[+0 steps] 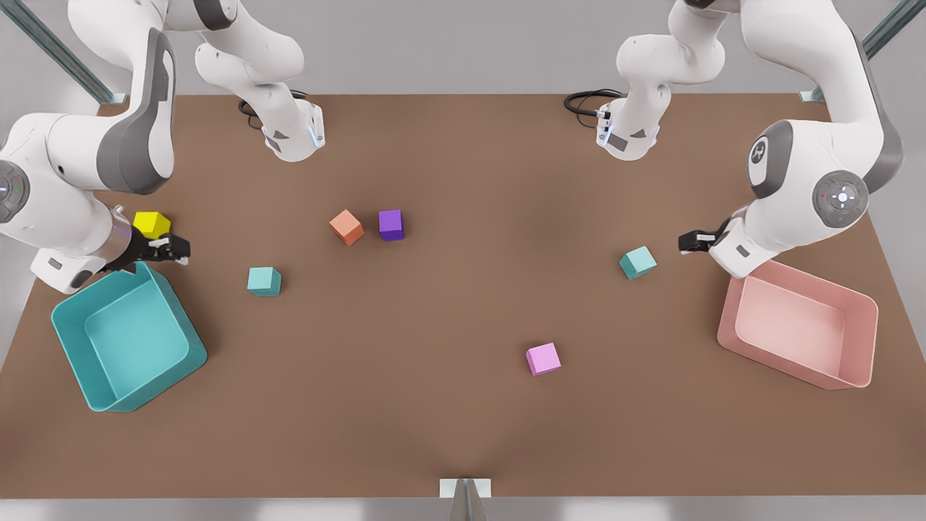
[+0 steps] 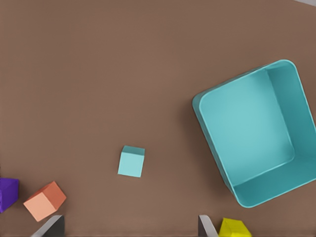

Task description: Stack the two blue cubes on top of each other

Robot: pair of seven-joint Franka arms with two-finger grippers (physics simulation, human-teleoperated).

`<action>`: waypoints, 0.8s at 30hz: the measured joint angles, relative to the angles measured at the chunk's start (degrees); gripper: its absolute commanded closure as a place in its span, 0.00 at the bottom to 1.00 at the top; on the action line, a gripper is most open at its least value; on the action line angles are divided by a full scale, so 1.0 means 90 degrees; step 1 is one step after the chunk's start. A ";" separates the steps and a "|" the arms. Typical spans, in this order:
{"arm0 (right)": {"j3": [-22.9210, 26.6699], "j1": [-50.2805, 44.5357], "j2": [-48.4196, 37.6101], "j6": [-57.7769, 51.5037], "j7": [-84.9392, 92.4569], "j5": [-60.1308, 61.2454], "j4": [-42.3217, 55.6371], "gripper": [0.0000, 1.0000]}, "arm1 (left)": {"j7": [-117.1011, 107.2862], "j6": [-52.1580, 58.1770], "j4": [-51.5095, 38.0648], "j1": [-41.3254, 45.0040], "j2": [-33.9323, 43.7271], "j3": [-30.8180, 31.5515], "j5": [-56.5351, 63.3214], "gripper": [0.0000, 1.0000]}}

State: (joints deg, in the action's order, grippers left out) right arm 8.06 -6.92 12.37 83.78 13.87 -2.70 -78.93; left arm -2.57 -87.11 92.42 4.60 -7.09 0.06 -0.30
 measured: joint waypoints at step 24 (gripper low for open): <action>0.0021 0.0033 -0.0250 0.4463 -0.1071 0.0511 -0.5415 0.00 | 0.0174 -0.0043 0.0038 -0.0073 -0.0167 0.0183 0.0012 0.00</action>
State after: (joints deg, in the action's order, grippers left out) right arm 8.25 -6.62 10.11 123.95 4.22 1.90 -127.66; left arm -1.00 -87.49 92.77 3.94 -8.60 1.70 -0.19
